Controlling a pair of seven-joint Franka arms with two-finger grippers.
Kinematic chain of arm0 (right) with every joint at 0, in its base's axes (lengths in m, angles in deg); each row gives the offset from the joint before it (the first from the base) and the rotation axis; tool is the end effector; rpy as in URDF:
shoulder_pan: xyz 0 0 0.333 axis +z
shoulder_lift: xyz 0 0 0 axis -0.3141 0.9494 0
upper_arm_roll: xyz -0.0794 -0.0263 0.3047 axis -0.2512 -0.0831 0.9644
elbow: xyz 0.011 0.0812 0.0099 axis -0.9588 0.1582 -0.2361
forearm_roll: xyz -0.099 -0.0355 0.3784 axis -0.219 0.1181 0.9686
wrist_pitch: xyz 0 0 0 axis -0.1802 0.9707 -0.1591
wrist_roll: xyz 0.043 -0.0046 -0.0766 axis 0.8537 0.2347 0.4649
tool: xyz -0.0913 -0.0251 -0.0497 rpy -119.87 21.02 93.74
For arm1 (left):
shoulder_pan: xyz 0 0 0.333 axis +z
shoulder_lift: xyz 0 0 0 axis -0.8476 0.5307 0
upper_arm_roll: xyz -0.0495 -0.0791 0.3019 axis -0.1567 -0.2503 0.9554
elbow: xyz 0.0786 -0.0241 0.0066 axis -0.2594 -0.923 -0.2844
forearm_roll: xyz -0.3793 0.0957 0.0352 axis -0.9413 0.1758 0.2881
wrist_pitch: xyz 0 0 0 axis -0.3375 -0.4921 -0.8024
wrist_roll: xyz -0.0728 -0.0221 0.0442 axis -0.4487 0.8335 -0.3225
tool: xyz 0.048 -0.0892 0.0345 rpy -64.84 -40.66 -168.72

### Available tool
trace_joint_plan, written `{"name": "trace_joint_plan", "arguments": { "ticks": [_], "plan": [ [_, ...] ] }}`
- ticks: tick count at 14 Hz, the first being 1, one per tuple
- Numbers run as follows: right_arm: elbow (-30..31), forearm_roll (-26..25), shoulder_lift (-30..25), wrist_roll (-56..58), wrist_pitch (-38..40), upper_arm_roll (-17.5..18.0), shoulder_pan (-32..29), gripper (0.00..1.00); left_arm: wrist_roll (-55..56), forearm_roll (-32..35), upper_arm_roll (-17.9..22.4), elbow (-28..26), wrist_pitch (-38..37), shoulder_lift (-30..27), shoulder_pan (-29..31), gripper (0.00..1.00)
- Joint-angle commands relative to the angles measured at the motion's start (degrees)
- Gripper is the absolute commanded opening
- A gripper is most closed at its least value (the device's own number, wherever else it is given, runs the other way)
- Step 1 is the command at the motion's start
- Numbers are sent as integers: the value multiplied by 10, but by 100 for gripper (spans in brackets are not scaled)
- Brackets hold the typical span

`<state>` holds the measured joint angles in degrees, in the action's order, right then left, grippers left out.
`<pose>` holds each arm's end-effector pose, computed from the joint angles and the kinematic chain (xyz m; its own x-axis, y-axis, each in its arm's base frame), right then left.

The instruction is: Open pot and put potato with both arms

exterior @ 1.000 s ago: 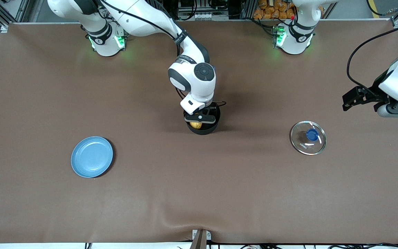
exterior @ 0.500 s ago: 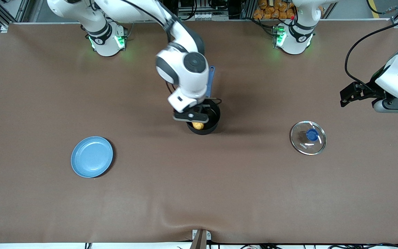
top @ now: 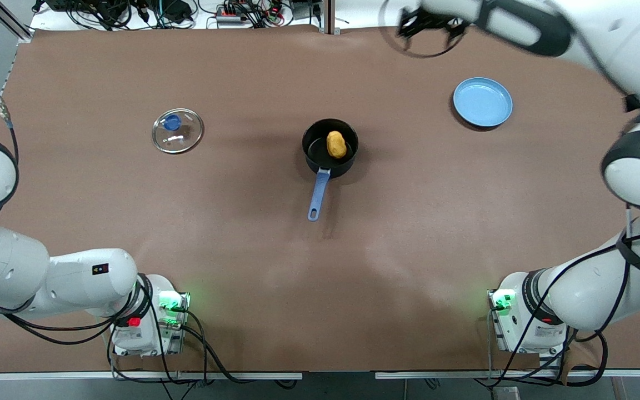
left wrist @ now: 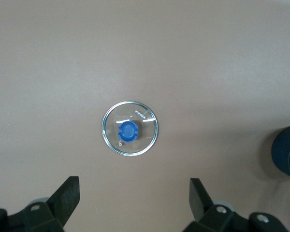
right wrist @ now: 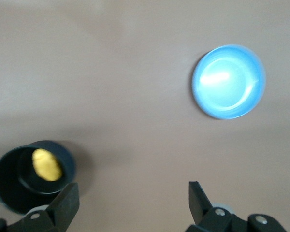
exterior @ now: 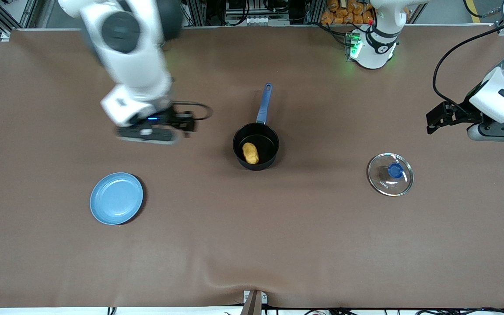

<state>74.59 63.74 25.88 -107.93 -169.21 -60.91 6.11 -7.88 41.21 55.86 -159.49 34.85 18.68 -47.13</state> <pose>0.5557 0.2675 0.5572 0.9968 -0.0735 0.0301 -0.0755 -0.9945 0.0730 0.5678 -0.0714 0.6061 0.9956 -0.0733 0.0578 -0.0726 -0.9972 -0.0154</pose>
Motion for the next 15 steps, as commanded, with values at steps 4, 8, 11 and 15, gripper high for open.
{"name": "trace_joint_plan", "arguments": {
  "ticks": [4,8,11,15],
  "plan": [
    [24,13,-74,184,32,-29,-127,100,-13,-10,0,1,-32,-42,7,100],
    [-4,38,-86,250,92,-95,-161,100,-2,-11,56,-4,-69,-56,-56,100],
    [-10,75,-85,251,105,-103,-211,100,-2,-12,117,-1,-80,-59,-114,100],
    [-31,89,-82,252,124,-103,-229,100,-2,-12,112,2,-91,-60,-112,100]
  ]
}}
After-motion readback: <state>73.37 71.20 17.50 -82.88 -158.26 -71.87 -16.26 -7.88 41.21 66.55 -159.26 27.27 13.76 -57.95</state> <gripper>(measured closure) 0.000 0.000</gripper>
